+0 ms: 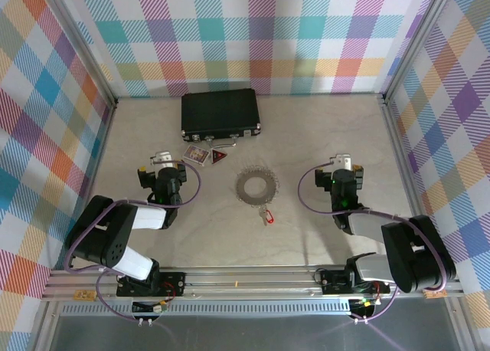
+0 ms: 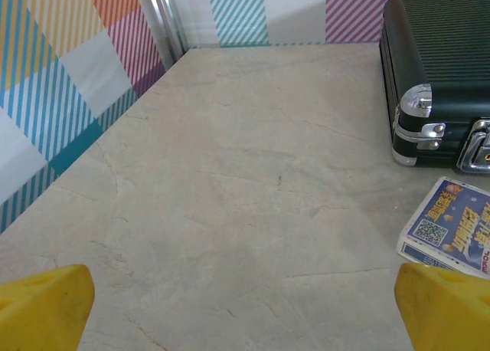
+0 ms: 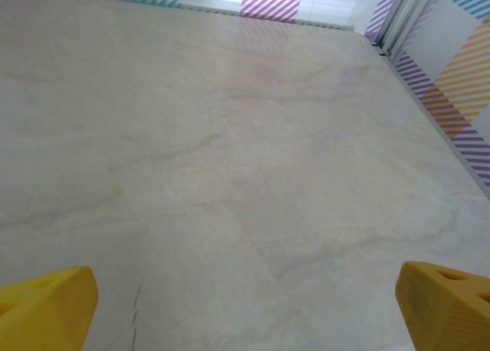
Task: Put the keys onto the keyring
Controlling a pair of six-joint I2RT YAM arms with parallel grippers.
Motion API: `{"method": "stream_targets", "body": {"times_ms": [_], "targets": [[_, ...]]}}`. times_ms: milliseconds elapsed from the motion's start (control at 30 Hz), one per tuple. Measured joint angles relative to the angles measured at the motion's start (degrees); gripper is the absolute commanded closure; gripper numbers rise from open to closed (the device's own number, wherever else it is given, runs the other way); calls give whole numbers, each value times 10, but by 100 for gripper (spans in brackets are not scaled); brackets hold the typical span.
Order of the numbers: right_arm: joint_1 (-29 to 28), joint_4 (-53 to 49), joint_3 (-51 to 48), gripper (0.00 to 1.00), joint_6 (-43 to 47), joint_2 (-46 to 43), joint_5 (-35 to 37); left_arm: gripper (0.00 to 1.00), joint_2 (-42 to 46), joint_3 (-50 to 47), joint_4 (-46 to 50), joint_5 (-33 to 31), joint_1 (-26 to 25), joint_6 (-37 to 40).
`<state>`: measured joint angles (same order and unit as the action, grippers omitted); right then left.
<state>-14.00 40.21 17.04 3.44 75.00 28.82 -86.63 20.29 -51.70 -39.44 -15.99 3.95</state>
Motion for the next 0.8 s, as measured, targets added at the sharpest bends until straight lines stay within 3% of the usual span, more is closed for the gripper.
{"method": "stream_targets", "body": {"times_ms": [500,800], "targets": [[61,42,51,1,-28,78,-65,0,-13,9,-18,15,2,4],[94,-6,98,1,-47,113,-103,0,-13,18,7,43,15,3]]}}
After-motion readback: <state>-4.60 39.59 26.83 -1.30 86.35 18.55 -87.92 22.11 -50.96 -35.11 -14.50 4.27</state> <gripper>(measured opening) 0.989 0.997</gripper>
